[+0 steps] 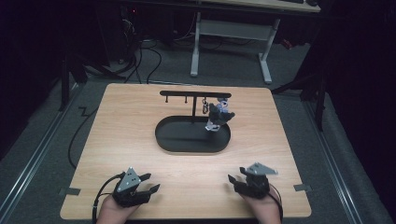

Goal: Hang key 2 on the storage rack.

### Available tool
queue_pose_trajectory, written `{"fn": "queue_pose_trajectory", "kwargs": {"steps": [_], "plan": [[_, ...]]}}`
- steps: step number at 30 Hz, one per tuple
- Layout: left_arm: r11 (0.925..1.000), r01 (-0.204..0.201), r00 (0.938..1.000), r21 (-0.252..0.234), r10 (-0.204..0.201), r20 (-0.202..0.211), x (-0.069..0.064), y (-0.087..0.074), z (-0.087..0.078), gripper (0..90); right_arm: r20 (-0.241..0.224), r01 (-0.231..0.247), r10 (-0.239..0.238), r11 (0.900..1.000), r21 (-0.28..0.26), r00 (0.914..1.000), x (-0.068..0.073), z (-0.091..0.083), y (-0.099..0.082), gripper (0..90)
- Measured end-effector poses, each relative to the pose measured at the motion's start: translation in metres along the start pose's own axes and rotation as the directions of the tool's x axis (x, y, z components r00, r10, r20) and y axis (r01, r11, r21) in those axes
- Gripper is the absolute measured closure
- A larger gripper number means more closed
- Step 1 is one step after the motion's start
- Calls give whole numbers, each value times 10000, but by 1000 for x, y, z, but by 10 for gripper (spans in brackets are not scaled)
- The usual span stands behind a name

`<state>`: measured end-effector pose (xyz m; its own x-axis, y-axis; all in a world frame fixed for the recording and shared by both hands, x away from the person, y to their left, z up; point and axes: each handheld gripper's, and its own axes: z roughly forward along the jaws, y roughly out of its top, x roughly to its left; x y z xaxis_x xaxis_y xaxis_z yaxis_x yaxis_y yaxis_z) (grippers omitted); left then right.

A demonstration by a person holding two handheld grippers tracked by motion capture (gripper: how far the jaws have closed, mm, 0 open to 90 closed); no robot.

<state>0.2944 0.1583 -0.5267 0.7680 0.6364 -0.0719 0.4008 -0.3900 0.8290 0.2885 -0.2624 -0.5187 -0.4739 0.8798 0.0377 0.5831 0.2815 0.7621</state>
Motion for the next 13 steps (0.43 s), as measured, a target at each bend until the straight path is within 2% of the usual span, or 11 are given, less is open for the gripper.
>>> {"fn": "queue_pose_trajectory", "kwargs": {"steps": [1,2,4,5,6,8,11,13], "plan": [[10000,42,10000,-3,-42,25,0,0,1,446,-12,-103,103,9998,-176,9999,4,-4,-9,465],[10000,61,10000,18,-61,66,0,0,1,444,-240,-153,146,9995,-269,9996,4,-14,-5,386],[10000,2,10000,70,-2,96,-1,1,3,442,155,63,-47,9941,-1084,9999,2,-25,-2,401],[10000,-34,10000,88,33,78,-2,1,4,439,248,-25,54,9931,-1173,9997,-1,-26,-2,391],[9999,-78,10000,141,78,56,-3,1,5,438,201,-184,210,9927,-1190,9996,-4,-25,-4,388],[9999,-34,10000,139,34,50,-4,1,5,436,-254,-774,752,9917,-1028,9968,-10,-19,-10,379],[9999,-46,10000,106,46,-19,-5,1,5,432,-241,-567,547,9940,-932,9982,-12,-15,-10,352],[9999,-20,10000,126,21,-76,-5,0,4,428,-295,-630,605,9938,-918,9977,-13,-13,-9,326]]}}
